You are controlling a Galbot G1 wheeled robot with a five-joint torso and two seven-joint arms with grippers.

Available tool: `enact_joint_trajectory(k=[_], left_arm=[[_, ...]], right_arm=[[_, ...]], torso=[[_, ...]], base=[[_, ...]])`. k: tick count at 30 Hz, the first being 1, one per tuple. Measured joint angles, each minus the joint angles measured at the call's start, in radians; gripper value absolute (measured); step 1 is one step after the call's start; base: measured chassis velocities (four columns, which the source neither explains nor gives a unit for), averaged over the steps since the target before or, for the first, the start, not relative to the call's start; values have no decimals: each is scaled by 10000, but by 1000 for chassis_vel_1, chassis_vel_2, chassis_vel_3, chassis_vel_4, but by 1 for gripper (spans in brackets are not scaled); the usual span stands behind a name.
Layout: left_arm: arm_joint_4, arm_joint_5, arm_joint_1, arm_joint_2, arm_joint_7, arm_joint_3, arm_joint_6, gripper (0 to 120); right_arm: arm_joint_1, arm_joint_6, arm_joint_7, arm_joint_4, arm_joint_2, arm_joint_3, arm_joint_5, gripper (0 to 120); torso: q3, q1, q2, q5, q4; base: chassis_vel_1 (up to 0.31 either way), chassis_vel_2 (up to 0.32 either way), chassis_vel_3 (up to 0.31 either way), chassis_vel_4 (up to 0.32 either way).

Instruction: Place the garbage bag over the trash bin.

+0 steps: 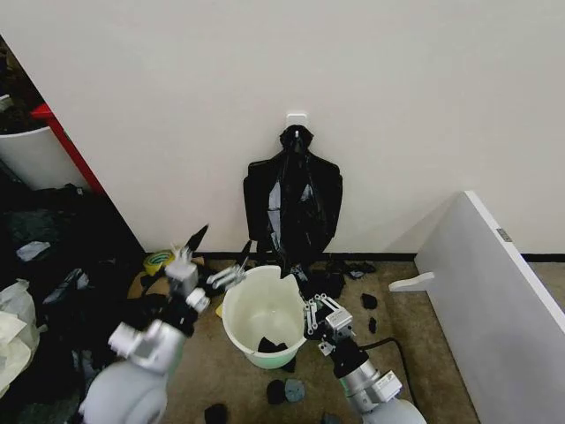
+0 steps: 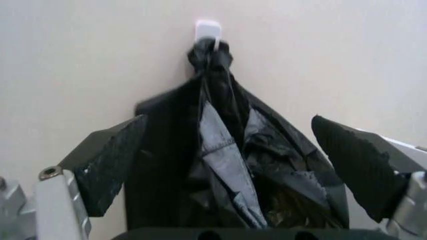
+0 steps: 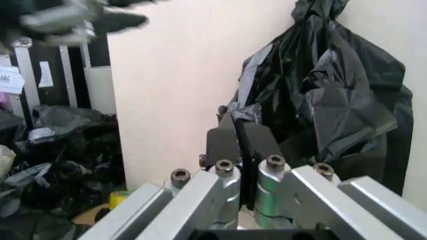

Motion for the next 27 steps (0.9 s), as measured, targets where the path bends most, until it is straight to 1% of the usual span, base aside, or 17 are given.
enact_joint_trajectory(k=[1,2,3,5,9,10,12,14,16,17,23,24,25,27], left_arm=[[142,-196,-318,54,-81,205,137,97],[142,-196,-318,54,-81,205,137,97],[344,-307,-666,84,-149,462,227,97],[755,-402,-1311,78,-342,1065,409,97],[1470,-561,-2397,-86,-581,2093,586,97],[1470,-561,-2397,-86,-581,2093,586,97],[1766,-705,-2945,-181,-721,2533,663,96],[2050,-772,-3474,-344,-859,2894,745,94],[2193,-820,-3766,-576,-1069,3072,864,90],[2193,-820,-3766,-576,-1069,3072,864,90],[2316,-1050,-3907,-850,-1749,3218,1374,65],[2336,-1050,-3933,-869,-1844,3219,1477,61],[2336,-1050,-3933,-869,-1844,3219,1477,61],[2372,-1052,-4009,-893,-1970,3219,1631,53]], right_arm=[[48,-18,-1,0,22,-24,-5,0],[48,-18,-1,0,22,-24,-5,0],[81,-29,-4,0,52,-44,-18,0],[80,-45,-9,-1,99,-45,-33,0],[76,-58,-18,4,134,29,-29,0],[76,-58,-18,4,134,29,-29,0],[78,-64,-18,18,136,59,-4,0],[44,-63,-18,18,155,92,1,0],[-32,-46,-18,7,201,101,-2,0],[-32,-46,-18,7,201,101,-2,0],[-109,-25,-24,31,198,144,-7,0],[-107,-29,-24,51,184,154,2,0],[-107,-29,-24,51,184,154,2,0],[-104,-44,-23,76,164,161,13,0]], torso=[[0,0,0,-2,5],[0,0,0,-2,5],[0,-1,0,2,10],[0,0,0,-5,7],[0,0,0,0,6],[0,0,0,0,6],[0,-1,0,1,8],[0,-1,0,0,4],[0,-1,0,1,2],[0,-1,0,1,2],[-1,-1,0,1,7],[-1,-1,0,1,7],[-1,-1,0,1,7],[-1,-1,0,0,7]], base=[[0,0,0,0],[0,0,0,0],[0,0,0,0],[0,0,0,0],[0,0,0,0],[0,0,0,0],[0,0,0,0],[0,0,0,0],[0,0,0,0],[0,0,0,0],[0,0,0,0],[0,0,0,0],[0,0,0,0],[0,0,0,0]])
